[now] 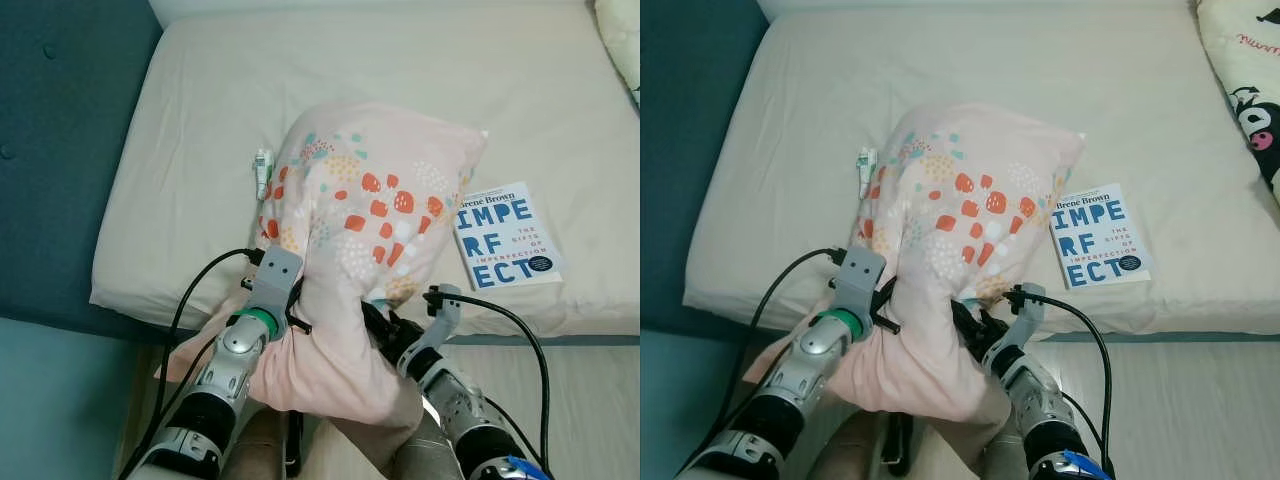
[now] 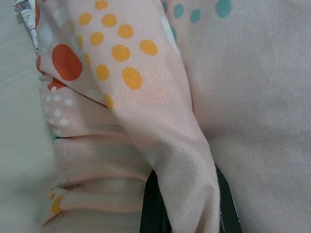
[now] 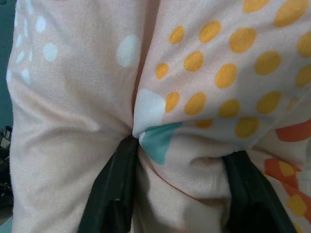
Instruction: Clean up the room
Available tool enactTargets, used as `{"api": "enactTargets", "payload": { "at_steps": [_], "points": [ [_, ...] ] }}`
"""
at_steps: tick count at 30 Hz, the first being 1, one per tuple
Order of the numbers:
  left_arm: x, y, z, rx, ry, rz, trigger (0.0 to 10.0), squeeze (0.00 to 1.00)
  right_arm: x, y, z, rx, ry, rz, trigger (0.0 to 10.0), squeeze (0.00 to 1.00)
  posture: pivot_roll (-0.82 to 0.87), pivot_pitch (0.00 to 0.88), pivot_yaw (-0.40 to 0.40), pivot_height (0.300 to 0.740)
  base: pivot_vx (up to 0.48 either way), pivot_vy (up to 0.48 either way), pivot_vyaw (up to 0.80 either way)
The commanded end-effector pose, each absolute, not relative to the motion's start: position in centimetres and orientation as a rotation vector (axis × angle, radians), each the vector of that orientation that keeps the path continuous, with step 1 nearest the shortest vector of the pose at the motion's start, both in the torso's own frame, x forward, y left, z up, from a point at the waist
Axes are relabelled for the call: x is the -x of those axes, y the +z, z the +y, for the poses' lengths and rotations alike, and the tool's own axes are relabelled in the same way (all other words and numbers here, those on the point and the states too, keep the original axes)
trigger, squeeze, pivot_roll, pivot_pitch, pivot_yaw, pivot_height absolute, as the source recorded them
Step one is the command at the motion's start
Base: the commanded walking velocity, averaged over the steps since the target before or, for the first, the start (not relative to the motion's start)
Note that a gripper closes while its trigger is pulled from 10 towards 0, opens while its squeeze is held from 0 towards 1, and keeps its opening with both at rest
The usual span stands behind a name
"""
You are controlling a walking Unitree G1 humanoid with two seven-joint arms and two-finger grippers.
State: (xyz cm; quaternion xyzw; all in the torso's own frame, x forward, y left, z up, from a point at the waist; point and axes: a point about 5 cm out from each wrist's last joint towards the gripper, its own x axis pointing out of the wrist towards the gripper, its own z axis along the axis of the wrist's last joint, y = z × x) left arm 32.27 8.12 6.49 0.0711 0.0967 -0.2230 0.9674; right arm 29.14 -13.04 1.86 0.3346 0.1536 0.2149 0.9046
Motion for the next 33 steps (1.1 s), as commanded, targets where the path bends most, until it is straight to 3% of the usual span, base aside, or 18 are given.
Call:
{"api": "enactTargets", "payload": {
  "at_steps": [1, 33],
  "points": [
    [-31.04, 5.21, 6.61, -0.122, -0.531, 0.244, 10.0, 0.0, -28.6, 1.58, -10.55, -0.706, 0.548, 0.361, 0.0, 0.0, 0.08, 0.299, 0.141, 0.74, 0.0, 0.0, 0.0],
    [-31.26, 5.23, 6.86, -0.095, -0.51, 0.257, 10.0, 0.0, -29.59, 2.49, -11.1, -0.652, 0.494, 0.288, 0.0, 0.0, 0.07, 0.282, 0.146, 0.74, 0.0, 0.0, 0.0]
  ]
}}
